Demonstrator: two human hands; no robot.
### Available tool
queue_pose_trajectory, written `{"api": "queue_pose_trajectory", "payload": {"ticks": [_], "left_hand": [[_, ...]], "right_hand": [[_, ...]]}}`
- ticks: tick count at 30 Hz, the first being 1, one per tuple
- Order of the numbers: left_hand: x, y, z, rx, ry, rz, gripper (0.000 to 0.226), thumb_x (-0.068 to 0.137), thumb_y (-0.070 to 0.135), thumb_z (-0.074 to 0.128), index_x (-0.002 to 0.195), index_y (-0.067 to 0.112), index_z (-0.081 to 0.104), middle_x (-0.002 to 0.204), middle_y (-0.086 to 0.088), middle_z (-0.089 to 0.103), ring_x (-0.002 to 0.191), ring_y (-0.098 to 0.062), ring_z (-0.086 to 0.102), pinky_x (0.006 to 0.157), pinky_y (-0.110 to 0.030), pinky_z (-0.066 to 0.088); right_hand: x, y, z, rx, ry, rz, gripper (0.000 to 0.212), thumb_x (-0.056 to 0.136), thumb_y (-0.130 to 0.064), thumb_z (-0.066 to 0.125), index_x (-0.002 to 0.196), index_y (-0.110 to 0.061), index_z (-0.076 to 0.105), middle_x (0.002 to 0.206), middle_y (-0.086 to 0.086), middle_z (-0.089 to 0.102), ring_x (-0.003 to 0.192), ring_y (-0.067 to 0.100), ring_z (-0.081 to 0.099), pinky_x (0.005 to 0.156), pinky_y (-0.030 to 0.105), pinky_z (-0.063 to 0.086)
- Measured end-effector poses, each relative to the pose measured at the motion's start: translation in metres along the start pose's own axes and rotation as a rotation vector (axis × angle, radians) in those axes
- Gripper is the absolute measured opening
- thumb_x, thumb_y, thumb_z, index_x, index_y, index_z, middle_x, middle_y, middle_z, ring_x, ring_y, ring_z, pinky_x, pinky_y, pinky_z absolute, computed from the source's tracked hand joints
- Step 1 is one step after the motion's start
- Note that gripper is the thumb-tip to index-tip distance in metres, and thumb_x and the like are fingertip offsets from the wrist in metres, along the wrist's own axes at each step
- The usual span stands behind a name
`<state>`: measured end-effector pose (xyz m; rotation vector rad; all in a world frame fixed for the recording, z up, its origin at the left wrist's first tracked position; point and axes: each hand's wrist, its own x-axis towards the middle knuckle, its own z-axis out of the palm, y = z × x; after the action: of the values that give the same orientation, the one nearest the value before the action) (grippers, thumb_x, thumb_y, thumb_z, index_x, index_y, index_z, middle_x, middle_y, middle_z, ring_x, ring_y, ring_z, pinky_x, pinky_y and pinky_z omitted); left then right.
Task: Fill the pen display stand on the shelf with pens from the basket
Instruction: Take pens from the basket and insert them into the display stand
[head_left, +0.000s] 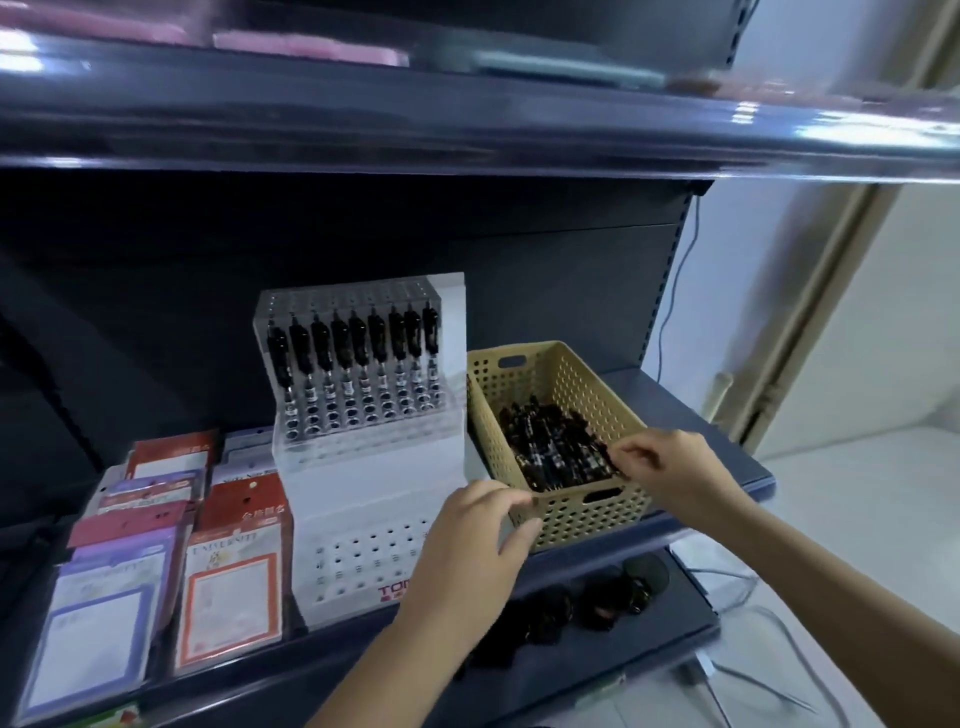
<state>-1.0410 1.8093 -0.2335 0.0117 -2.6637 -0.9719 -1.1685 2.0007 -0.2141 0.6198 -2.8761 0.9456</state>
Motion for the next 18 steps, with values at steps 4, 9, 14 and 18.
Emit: {"api": "queue_pose_trajectory", "payload": {"ticks": [4,9,14,18], "left_hand": [[0.034,0.008,0.013,0.065,0.022,-0.17,0.04,0.096,0.04,0.043,0.127,0.017,0.054,0.12,0.005,0.058,0.11,-0.01,0.053,0.091,-0.021,0.038],[0.066,0.008,0.018,0.112,-0.053,-0.331,0.035,0.096,0.031,0.046,0.068,0.011,0.044,0.059,0.002,0.04,0.053,-0.013,0.039,0.056,-0.028,0.044],[0.065,0.0,0.026,0.067,-0.004,-0.317,0.031,0.094,0.021,0.048,0.066,0.012,0.037,0.061,0.0,0.046,0.051,-0.012,0.042,0.047,-0.021,0.03],[0.067,-0.009,0.031,-0.055,0.002,-0.323,0.032,0.091,0.021,0.051,0.062,0.016,0.039,0.071,-0.011,0.063,0.065,-0.027,0.066,0.062,-0.041,0.051]], "right_hand": [[0.0,0.016,0.0,-0.112,-0.106,-0.134,0.021,0.089,-0.018,0.054,0.075,-0.005,0.062,0.071,0.008,0.063,0.06,0.021,0.053,0.059,0.032,0.044],[0.006,0.014,-0.003,-0.142,-0.116,-0.196,0.025,0.087,-0.012,0.055,0.064,-0.003,0.05,0.059,0.013,0.049,0.052,0.01,0.028,0.053,0.027,0.031],[0.038,-0.002,-0.007,-0.064,-0.23,0.007,0.022,0.089,-0.027,0.06,0.076,-0.014,0.072,0.074,-0.011,0.068,0.056,0.007,0.058,0.052,0.016,0.046],[0.077,-0.007,0.012,-0.001,-0.241,0.138,0.031,0.088,-0.028,0.061,0.102,-0.002,0.069,0.105,0.018,0.068,0.098,0.034,0.064,0.081,0.039,0.053]]}}
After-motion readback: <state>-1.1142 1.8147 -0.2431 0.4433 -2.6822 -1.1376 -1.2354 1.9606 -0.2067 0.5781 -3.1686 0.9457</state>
